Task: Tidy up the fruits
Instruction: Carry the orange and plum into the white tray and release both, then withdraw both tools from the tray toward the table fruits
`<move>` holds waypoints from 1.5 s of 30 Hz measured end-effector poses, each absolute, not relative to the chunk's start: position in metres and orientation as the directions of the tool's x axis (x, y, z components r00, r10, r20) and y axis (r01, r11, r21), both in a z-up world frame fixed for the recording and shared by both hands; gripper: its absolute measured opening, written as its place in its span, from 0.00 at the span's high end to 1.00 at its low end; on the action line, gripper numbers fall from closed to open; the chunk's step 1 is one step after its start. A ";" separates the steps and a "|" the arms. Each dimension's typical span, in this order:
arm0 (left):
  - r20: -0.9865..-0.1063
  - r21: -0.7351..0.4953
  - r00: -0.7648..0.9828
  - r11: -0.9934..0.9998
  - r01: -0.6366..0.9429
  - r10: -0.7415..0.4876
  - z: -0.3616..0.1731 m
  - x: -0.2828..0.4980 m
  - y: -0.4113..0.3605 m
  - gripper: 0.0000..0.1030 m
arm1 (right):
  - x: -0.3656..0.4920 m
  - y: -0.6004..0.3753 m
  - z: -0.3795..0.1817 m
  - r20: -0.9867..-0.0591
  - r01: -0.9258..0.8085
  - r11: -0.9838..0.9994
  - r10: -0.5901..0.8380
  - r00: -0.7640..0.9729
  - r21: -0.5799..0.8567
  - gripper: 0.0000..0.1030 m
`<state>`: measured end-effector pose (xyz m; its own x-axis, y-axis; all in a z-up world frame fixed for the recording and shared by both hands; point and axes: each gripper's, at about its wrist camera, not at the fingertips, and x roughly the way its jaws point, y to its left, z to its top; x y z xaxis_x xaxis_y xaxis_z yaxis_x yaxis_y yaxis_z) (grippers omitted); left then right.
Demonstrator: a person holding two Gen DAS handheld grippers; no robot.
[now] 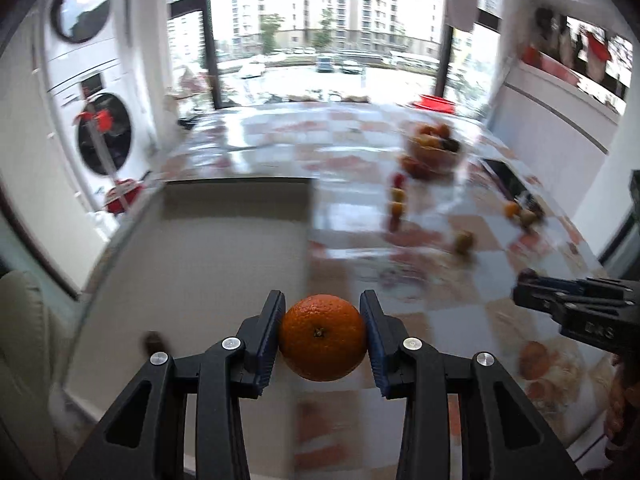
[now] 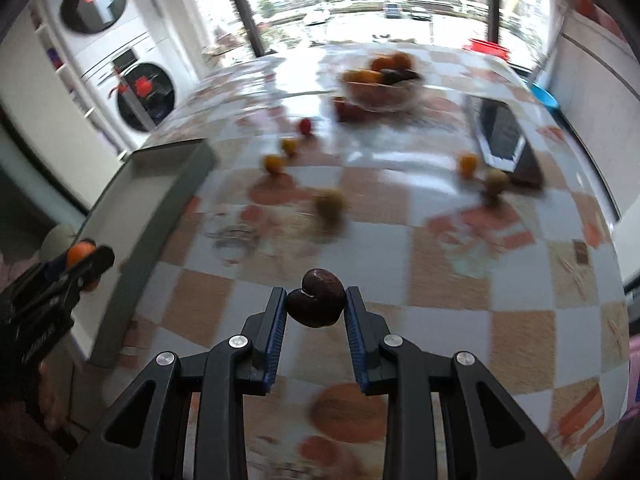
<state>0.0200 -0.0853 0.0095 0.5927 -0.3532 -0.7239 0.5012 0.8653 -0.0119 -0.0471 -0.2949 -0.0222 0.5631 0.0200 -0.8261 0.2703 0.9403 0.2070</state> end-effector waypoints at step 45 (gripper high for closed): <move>-0.718 0.091 0.651 0.894 0.438 -0.246 -0.004 0.040 -0.047 0.12 | 0.028 -0.193 -0.010 -0.840 0.080 0.982 0.100 0.534 0.169 0.15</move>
<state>0.0400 -0.0467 -0.0036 0.6513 -0.2459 -0.7179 0.4382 0.8942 0.0912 0.0280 -0.1935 -0.0096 0.5339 0.1005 -0.8395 0.0804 0.9824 0.1687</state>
